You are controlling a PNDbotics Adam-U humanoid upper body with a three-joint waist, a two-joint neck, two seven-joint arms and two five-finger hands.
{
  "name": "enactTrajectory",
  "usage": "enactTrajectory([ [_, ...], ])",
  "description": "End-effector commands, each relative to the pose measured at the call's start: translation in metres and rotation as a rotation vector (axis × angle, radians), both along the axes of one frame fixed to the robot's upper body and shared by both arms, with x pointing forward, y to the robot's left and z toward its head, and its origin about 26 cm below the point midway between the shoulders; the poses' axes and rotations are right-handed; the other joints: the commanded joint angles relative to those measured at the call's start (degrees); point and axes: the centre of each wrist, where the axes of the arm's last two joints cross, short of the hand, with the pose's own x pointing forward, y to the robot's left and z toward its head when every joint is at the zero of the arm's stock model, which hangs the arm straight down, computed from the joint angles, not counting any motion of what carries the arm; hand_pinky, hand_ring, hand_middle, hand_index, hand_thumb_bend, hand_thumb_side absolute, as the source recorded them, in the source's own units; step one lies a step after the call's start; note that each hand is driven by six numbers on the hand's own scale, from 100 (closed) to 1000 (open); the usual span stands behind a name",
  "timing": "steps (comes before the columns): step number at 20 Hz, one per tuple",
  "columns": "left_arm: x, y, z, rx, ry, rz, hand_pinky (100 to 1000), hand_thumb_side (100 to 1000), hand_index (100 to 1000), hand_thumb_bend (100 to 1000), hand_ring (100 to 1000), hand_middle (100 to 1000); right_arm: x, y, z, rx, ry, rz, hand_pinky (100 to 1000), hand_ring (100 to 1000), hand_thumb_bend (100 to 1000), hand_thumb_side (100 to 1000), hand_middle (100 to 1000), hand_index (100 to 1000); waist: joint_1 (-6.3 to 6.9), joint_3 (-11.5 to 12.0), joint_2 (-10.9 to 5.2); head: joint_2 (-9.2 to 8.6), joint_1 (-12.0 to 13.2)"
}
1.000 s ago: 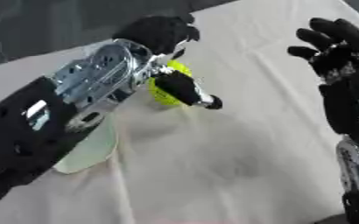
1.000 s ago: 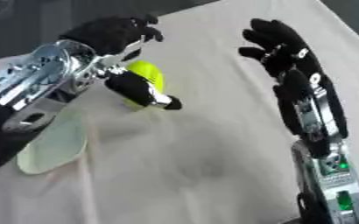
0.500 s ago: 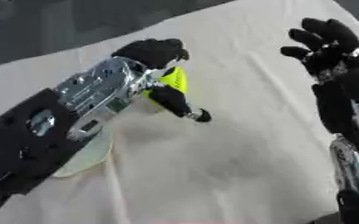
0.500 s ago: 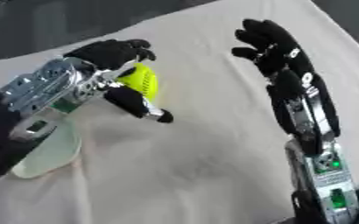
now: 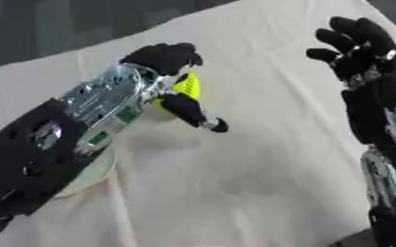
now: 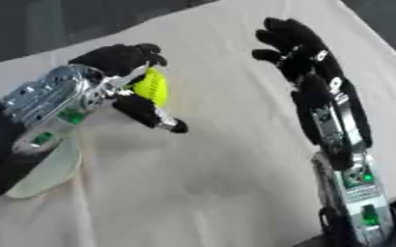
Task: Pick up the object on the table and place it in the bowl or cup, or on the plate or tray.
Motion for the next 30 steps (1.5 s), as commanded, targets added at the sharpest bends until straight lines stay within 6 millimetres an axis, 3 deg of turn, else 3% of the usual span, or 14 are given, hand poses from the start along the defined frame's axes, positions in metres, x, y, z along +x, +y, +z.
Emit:
enactTrajectory([
  [1,0.005,0.005,-0.003,-0.089,0.204,0.193,744,726,950,770,865,1000,-0.002,0.002,0.011,0.003,-0.038,0.014,852,918,100,844,920,979,-0.45,-0.07,-0.56,-0.23,-0.38],
  [11,0.011,0.012,-0.002,-0.081,0.19,0.227,756,728,950,786,875,1000,-0.001,0.003,0.014,-0.003,-0.05,0.02,852,918,100,847,921,979,0.02,-0.69,0.13,0.24,-0.3],
  [16,0.015,0.016,-0.005,-0.061,0.19,0.249,701,663,949,732,859,1000,-0.001,0.003,0.015,-0.005,-0.05,0.023,852,919,100,846,921,980,0.03,-0.59,0.24,0.6,-0.27],
  [23,0.021,0.022,-0.008,-0.051,0.198,0.273,658,665,948,691,840,1000,-0.001,0.003,0.014,-0.006,-0.047,0.026,850,918,100,845,920,979,-0.08,-0.22,0.16,1.23,-0.39],
  [25,0.022,0.024,-0.009,-0.05,0.202,0.278,629,654,943,660,828,1000,-0.001,0.002,0.014,-0.007,-0.046,0.026,850,918,100,844,920,978,-0.12,-0.14,0.14,1.55,-0.52],
  [30,0.024,0.027,-0.01,-0.047,0.202,0.298,455,567,901,399,722,1000,-0.001,0.002,0.013,-0.008,-0.043,0.026,850,918,100,844,920,979,-0.19,0.03,0.07,1.93,-0.69],
])
